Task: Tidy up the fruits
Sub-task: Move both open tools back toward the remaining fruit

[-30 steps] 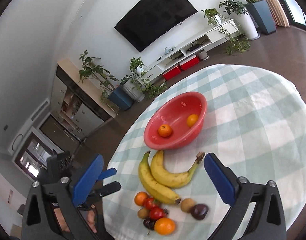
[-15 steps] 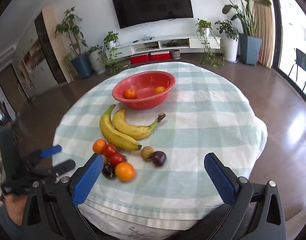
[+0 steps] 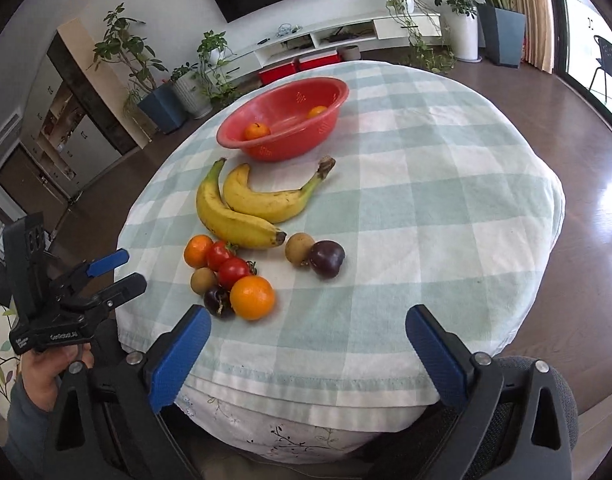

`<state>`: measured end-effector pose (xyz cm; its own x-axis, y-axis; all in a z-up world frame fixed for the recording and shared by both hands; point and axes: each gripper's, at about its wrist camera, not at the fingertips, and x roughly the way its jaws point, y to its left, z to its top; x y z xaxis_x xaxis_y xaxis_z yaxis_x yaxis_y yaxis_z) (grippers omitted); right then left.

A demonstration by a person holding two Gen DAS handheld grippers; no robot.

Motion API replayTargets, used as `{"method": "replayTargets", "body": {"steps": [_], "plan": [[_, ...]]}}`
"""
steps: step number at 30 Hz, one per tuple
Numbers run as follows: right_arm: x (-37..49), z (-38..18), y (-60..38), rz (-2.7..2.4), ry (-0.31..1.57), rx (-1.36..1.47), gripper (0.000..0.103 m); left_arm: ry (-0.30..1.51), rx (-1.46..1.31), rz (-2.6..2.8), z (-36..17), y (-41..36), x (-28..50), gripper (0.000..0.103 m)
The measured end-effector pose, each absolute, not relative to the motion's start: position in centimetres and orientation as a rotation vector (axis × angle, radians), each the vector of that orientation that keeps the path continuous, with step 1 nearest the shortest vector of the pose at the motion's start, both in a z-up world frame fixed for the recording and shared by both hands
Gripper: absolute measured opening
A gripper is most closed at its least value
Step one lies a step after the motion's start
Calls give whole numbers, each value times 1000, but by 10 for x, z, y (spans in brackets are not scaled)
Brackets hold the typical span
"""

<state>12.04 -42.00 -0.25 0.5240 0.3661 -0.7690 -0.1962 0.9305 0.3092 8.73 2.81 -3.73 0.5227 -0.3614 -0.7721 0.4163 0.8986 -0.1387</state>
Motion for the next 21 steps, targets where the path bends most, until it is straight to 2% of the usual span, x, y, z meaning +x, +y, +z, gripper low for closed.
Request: {"method": "replayTargets", "body": {"steps": [1, 3, 4, 6, 13, 15, 21], "plan": [[121, -3, -418, 342, 964, 183, 92, 916, 98, -492, -37, 24, 92, 85], [122, -6, -416, 354, 974, 178, 86, 944, 143, -555, -38, 17, 102, 62], [123, -7, -415, 361, 982, 180, 80, 956, 167, -577, -40, 14, 107, 59], [125, -10, -414, 370, 993, 179, 75, 973, 227, -630, -42, 5, 115, 58], [126, -11, -416, 367, 988, 173, 73, 1032, 337, -705, -57, -12, 134, 57], [127, -13, -417, 370, 994, 176, 73, 1045, 343, -717, -61, -15, 138, 51], [129, -15, -417, 375, 1002, 181, 72, 1070, 357, -735, -66, -18, 149, 45]]}}
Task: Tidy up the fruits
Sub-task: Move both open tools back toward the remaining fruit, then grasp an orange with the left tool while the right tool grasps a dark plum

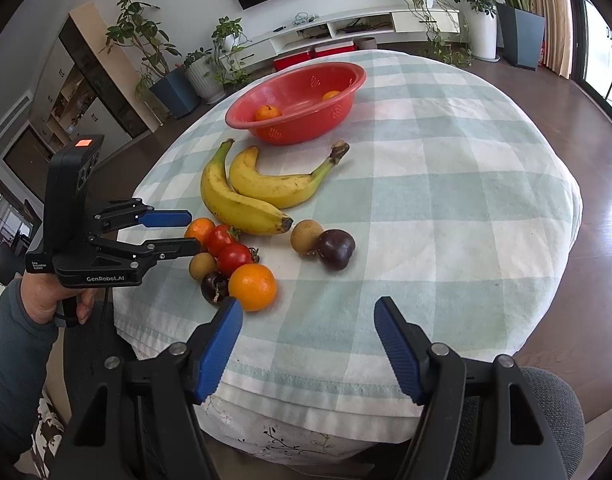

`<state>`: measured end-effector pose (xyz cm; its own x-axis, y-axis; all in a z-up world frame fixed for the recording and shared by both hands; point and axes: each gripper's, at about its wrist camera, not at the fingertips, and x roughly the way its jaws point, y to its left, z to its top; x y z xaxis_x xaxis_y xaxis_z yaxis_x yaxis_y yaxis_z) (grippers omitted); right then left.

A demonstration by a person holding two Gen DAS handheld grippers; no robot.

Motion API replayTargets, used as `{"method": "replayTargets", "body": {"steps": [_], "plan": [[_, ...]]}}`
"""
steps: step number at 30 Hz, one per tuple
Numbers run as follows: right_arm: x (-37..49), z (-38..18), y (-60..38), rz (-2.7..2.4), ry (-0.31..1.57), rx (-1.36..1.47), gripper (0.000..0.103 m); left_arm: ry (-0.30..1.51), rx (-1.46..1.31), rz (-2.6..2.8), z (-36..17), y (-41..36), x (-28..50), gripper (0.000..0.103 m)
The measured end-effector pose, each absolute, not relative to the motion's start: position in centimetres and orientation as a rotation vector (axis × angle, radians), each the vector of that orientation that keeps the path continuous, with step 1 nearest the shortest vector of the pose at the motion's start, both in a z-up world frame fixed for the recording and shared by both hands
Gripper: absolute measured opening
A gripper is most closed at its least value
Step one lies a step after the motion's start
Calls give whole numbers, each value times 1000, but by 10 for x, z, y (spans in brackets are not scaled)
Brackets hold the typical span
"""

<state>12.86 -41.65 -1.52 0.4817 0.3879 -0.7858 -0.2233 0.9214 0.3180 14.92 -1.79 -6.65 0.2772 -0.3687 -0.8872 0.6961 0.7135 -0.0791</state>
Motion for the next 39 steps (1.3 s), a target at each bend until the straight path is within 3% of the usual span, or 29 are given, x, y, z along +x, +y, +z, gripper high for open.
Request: {"method": "replayTargets", "body": {"steps": [8, 11, 39], "plan": [[131, -22, -416, 381, 1020, 194, 72, 1109, 372, -746, -78, -17, 158, 45], [132, -25, -416, 385, 1026, 195, 72, 1115, 395, -754, -83, -23, 157, 34], [141, -34, -415, 353, 1045, 192, 72, 1024, 205, -663, -76, 4, 136, 33]]}}
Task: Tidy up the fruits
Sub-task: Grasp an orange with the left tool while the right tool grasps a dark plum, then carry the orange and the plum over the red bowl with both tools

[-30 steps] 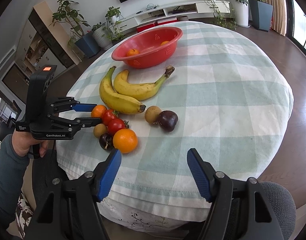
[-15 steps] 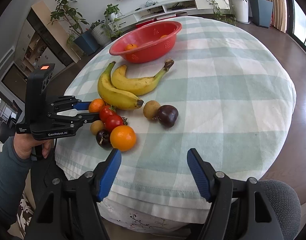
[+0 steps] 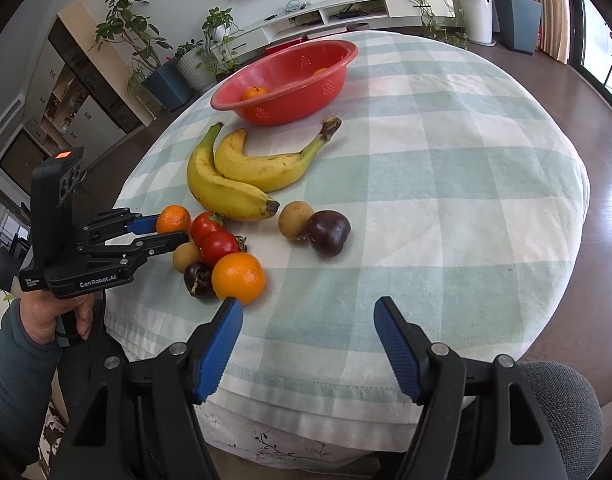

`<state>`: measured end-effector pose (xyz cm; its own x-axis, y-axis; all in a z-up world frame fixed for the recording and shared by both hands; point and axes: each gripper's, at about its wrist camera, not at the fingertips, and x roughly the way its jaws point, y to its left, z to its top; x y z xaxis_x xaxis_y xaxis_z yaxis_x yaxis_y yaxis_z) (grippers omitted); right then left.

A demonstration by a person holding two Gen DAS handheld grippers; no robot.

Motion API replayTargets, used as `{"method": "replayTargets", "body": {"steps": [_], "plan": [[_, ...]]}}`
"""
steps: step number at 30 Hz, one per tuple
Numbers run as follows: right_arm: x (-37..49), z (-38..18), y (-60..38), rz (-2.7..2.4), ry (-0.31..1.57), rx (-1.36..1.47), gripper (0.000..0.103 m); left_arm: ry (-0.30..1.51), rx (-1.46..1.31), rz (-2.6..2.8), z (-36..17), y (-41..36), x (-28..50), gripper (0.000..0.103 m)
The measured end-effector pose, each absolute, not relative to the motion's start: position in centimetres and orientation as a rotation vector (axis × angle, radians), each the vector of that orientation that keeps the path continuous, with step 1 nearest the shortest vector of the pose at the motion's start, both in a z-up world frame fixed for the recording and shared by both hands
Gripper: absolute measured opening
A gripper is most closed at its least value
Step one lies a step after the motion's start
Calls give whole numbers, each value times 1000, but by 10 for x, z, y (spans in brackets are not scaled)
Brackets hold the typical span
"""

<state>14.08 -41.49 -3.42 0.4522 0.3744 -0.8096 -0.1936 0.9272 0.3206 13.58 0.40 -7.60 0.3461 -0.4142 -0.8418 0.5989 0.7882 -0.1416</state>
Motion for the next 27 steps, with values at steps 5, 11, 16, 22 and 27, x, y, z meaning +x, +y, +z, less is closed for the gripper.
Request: {"method": "replayTargets", "body": {"steps": [5, 11, 16, 22, 27], "plan": [[157, -31, -411, 330, 1027, 144, 71, 993, 126, -624, -63, 18, 116, 33], [180, -45, -404, 311, 1067, 95, 58, 976, 66, -586, -57, 27, 92, 33], [187, -47, -398, 305, 1066, 45, 55, 977, 29, -580, -59, 36, 78, 33], [192, -51, -392, 308, 1062, 2, 48, 981, 23, -578, -60, 36, 77, 33], [191, -51, -387, 322, 1055, -29, 34, 987, 22, -580, -62, 35, 78, 33]]}}
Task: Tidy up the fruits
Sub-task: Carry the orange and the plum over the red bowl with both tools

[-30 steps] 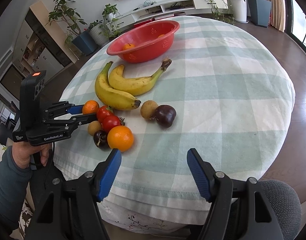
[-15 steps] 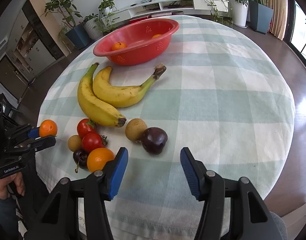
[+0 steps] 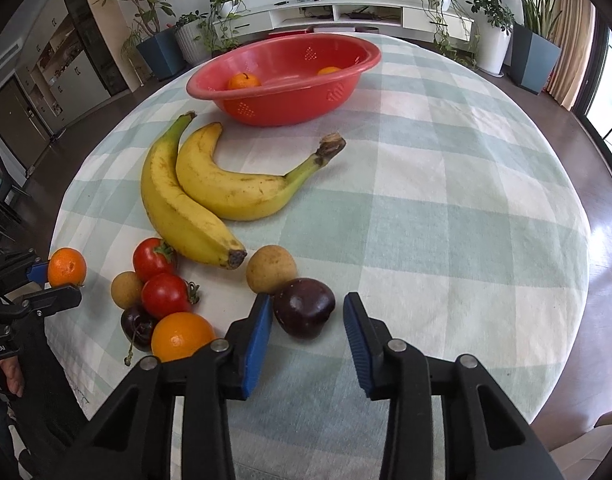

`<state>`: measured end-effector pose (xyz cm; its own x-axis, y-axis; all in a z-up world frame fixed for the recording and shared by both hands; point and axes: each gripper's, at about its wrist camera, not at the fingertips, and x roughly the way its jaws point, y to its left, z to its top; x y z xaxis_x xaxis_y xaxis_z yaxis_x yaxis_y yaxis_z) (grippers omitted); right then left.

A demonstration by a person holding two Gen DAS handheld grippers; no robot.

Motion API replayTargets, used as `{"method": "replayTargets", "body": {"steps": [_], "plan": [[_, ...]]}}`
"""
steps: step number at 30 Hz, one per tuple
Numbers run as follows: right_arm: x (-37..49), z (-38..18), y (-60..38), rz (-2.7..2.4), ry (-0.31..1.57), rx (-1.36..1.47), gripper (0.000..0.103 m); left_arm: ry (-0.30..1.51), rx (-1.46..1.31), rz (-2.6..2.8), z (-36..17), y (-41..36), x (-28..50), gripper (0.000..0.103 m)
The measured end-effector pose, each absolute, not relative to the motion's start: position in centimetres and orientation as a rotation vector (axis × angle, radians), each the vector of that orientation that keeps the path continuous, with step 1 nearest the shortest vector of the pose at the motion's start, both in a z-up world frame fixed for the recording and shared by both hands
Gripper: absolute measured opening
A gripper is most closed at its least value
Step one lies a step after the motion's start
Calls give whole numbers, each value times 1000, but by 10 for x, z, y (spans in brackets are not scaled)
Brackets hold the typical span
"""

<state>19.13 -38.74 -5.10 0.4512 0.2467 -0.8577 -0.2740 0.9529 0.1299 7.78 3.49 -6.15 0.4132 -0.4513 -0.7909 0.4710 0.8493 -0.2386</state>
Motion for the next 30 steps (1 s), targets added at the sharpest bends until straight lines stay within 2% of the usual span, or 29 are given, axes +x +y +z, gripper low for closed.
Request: {"method": "replayTargets", "body": {"steps": [12, 18, 24, 30], "plan": [[182, -41, -398, 339, 1044, 41, 32, 986, 14, -581, -61, 34, 81, 33], [188, -25, -422, 332, 1015, 128, 32, 952, 15, -576, -42, 38, 96, 33], [219, 15, -451, 312, 919, 203, 32, 903, 32, -563, -11, 40, 139, 33], [265, 64, -432, 389, 817, 171, 32, 877, 81, -562, 19, 15, 208, 33]]}}
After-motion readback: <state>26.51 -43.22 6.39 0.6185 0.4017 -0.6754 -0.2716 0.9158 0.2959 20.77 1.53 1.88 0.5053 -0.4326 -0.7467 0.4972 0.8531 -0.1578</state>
